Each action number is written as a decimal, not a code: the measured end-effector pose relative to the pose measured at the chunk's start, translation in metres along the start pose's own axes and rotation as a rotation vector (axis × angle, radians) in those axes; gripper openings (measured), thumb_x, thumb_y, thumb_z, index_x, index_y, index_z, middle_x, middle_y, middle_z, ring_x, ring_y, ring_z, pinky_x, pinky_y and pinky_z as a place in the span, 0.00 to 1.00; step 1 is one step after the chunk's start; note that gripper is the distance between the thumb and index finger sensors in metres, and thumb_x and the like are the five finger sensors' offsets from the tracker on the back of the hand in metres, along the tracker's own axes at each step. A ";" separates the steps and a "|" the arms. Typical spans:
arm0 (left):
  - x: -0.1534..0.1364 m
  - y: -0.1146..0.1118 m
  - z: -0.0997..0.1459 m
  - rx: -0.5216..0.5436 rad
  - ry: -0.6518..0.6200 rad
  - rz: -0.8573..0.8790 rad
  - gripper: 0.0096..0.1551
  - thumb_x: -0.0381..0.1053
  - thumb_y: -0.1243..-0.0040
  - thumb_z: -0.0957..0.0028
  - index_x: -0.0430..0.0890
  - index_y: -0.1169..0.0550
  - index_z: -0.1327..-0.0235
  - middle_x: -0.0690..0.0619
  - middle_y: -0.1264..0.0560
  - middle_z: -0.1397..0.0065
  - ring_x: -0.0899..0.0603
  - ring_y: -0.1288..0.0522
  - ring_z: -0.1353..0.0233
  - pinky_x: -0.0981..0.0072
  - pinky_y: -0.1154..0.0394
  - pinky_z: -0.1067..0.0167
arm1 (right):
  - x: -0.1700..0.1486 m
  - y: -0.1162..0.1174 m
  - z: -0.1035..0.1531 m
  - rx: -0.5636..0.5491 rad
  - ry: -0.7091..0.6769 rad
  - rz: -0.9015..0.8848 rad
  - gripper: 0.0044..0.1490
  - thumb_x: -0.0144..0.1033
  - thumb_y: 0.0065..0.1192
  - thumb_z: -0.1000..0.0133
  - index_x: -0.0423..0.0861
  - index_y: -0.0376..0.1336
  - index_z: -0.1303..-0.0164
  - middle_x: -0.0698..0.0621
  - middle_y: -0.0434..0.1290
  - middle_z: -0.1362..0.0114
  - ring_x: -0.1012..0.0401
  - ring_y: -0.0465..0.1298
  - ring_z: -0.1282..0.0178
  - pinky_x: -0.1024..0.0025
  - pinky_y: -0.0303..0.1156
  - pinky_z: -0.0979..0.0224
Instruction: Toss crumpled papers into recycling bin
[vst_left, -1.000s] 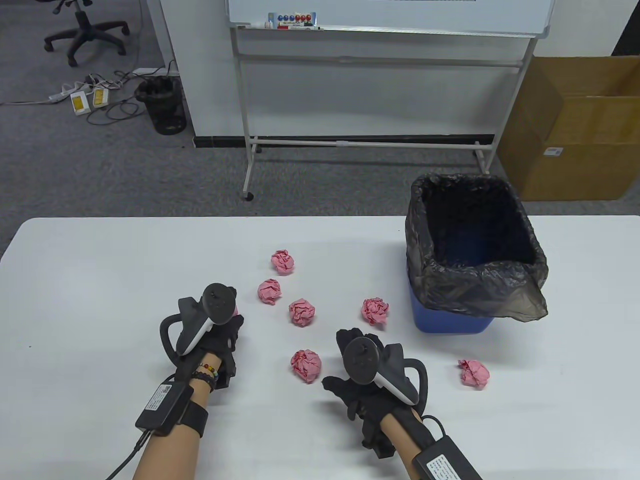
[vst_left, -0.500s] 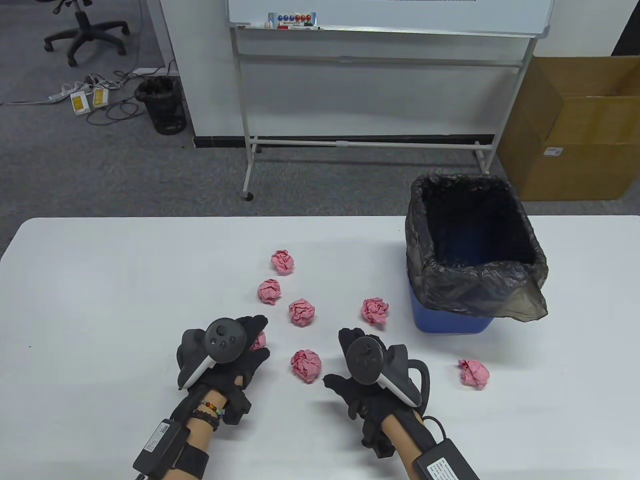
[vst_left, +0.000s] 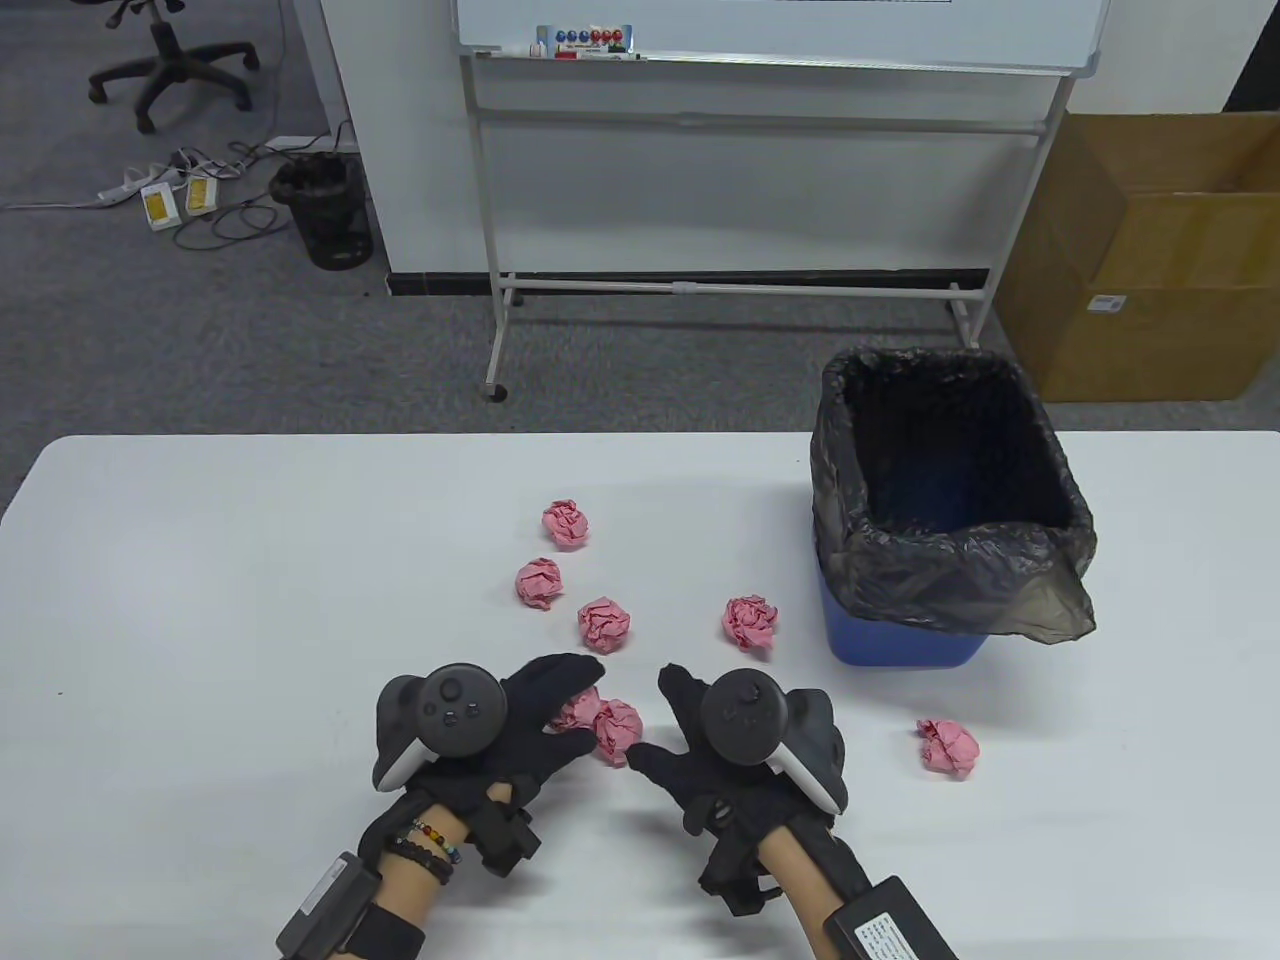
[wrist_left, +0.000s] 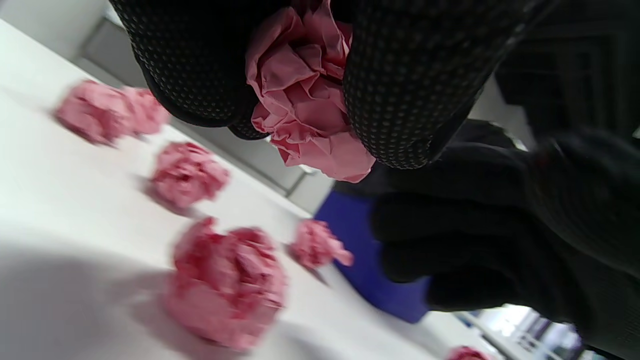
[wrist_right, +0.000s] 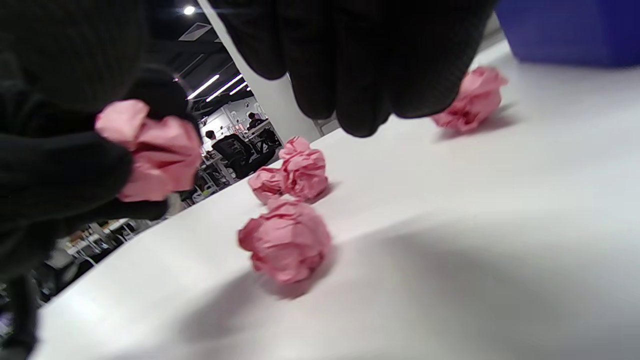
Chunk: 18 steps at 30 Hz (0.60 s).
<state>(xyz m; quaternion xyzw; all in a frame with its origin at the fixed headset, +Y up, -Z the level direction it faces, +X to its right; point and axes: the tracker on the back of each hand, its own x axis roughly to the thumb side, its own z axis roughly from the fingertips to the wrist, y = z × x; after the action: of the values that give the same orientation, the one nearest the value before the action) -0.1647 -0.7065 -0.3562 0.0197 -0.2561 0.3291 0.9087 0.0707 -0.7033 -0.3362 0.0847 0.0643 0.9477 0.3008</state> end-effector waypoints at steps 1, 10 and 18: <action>0.003 -0.004 -0.002 -0.004 -0.027 0.012 0.41 0.51 0.23 0.58 0.49 0.28 0.29 0.46 0.28 0.22 0.39 0.21 0.28 0.52 0.19 0.35 | -0.001 0.001 0.000 0.012 0.004 -0.030 0.61 0.68 0.63 0.60 0.46 0.53 0.21 0.43 0.68 0.21 0.47 0.75 0.24 0.54 0.73 0.29; 0.027 -0.020 -0.002 -0.015 -0.148 -0.003 0.41 0.49 0.20 0.60 0.50 0.27 0.30 0.47 0.27 0.23 0.40 0.21 0.28 0.53 0.18 0.35 | -0.014 0.013 -0.009 0.169 0.056 -0.299 0.63 0.67 0.68 0.62 0.40 0.55 0.23 0.42 0.75 0.28 0.48 0.82 0.34 0.58 0.79 0.37; 0.032 -0.022 0.000 -0.005 -0.173 -0.022 0.42 0.51 0.20 0.59 0.51 0.27 0.30 0.48 0.27 0.22 0.41 0.21 0.27 0.51 0.19 0.35 | -0.020 0.011 -0.012 0.164 0.131 -0.435 0.54 0.58 0.74 0.60 0.38 0.62 0.30 0.44 0.81 0.38 0.52 0.87 0.47 0.63 0.83 0.47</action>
<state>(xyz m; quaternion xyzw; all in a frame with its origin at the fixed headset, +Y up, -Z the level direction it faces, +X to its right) -0.1301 -0.7050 -0.3382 0.0488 -0.3342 0.3154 0.8868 0.0780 -0.7250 -0.3483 0.0313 0.1770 0.8558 0.4851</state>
